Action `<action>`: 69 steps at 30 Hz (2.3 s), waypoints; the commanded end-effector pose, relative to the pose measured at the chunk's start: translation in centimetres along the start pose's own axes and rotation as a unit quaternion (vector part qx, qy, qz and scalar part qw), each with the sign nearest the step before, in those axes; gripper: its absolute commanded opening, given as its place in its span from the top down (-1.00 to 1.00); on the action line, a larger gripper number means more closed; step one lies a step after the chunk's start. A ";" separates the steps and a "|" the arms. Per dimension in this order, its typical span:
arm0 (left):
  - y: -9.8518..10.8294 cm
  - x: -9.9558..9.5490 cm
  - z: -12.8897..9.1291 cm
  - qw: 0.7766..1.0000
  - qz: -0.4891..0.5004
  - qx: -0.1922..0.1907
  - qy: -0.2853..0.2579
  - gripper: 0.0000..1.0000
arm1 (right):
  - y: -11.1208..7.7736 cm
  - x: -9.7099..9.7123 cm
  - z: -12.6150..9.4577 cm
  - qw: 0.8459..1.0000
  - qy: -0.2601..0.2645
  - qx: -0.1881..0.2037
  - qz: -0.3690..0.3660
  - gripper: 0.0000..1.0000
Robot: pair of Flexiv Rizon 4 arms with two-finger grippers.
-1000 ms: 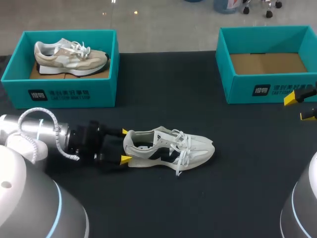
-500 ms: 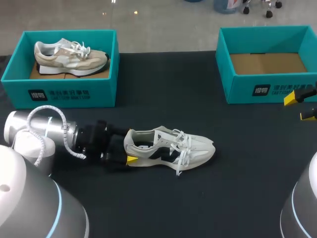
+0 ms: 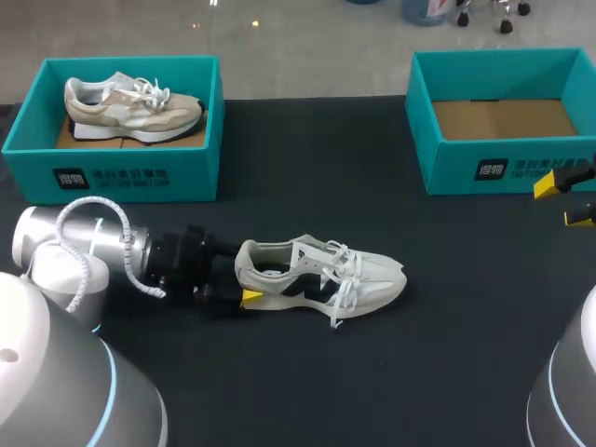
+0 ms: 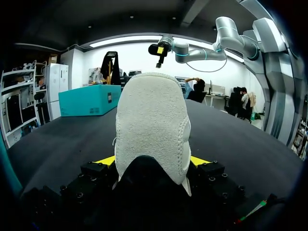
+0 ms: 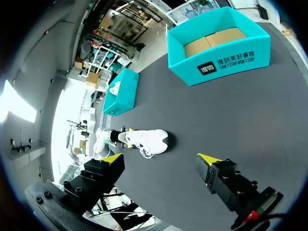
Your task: Take the shoe out of the shoebox, open the shoe tongue, remove and reinsert the insole, then place the shoe into the shoebox
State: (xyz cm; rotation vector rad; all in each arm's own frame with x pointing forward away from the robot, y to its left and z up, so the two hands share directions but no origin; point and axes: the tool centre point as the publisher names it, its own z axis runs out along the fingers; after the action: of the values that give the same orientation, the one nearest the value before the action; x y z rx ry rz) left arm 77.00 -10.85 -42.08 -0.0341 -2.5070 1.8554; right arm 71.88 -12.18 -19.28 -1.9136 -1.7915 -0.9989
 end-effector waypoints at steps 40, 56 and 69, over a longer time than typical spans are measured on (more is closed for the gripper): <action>0.2 0.3 0.3 1.000 -0.008 0.009 0.008 1.00 | -0.5 3.4 4.9 0.995 -0.093 -0.042 0.014 -1.00; 0.2 0.3 0.3 1.000 -0.008 0.009 0.008 1.00 | -2.9 9.5 14.7 0.990 -0.132 -0.043 0.016 -1.00; 0.2 0.3 0.3 1.000 -0.008 0.009 0.008 1.00 | -3.5 10.6 16.6 0.991 -0.134 -0.020 0.014 -1.00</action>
State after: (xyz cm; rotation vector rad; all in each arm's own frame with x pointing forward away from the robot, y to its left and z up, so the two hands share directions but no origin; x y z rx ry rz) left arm 76.66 -11.01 -42.06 -0.0292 -2.4714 1.8619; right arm 71.97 6.53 -23.94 -2.1734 -1.8912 -0.8113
